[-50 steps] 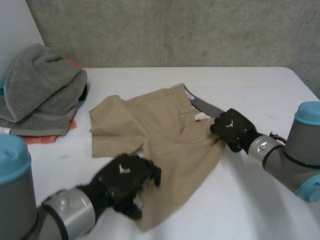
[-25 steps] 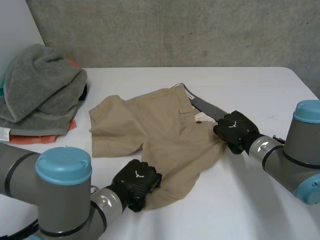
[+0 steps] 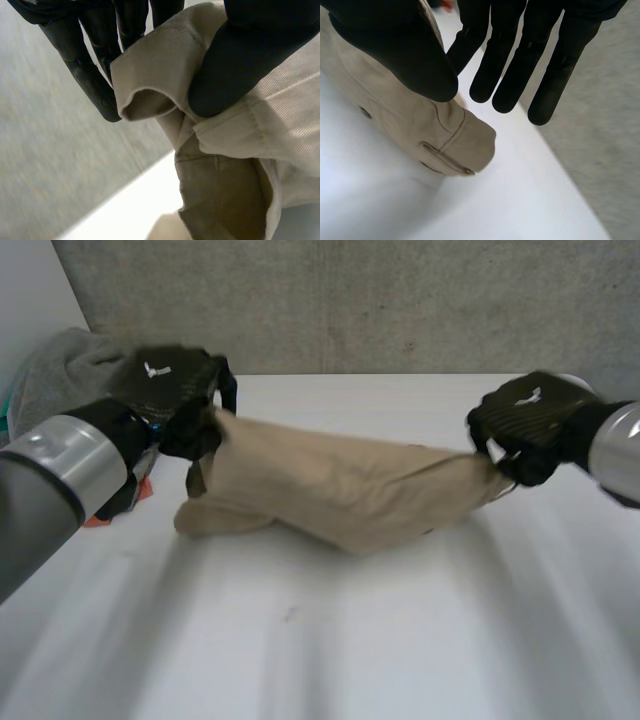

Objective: Fold the laundry.

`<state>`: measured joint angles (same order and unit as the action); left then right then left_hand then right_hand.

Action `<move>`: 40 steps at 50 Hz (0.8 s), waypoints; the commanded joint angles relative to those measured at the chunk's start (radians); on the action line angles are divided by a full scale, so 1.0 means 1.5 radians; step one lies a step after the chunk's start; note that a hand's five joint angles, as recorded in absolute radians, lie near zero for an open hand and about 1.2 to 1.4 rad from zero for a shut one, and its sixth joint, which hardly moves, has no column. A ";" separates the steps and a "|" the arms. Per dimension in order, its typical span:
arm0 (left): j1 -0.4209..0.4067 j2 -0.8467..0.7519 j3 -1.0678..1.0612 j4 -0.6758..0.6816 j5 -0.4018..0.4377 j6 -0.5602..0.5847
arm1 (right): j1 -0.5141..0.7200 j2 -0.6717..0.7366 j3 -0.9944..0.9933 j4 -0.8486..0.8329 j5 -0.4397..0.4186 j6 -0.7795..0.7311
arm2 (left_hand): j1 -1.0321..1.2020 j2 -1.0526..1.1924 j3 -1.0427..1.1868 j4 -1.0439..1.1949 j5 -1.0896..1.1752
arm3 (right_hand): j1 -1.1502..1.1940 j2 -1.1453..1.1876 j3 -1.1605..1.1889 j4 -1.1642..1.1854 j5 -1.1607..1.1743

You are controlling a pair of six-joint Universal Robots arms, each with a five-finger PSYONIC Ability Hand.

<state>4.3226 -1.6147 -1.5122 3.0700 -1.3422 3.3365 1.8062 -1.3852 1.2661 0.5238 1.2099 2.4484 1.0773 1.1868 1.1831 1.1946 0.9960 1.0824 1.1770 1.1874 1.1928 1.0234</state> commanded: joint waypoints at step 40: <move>0.088 -0.226 0.048 0.249 0.084 -0.115 | 0.121 0.174 0.048 -0.428 0.028 0.147 | 0.213 0.140 0.142 0.134 0.150 | 0.049 -0.014 -0.021 -0.024 -0.028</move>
<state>4.4548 -1.9924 -1.1710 3.4373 -1.2991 3.1205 1.9945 -1.2023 1.2193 -0.1837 1.2734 2.7618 1.1140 1.1974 1.1889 1.1986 0.9960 1.0824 1.1719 1.1830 1.1867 1.0214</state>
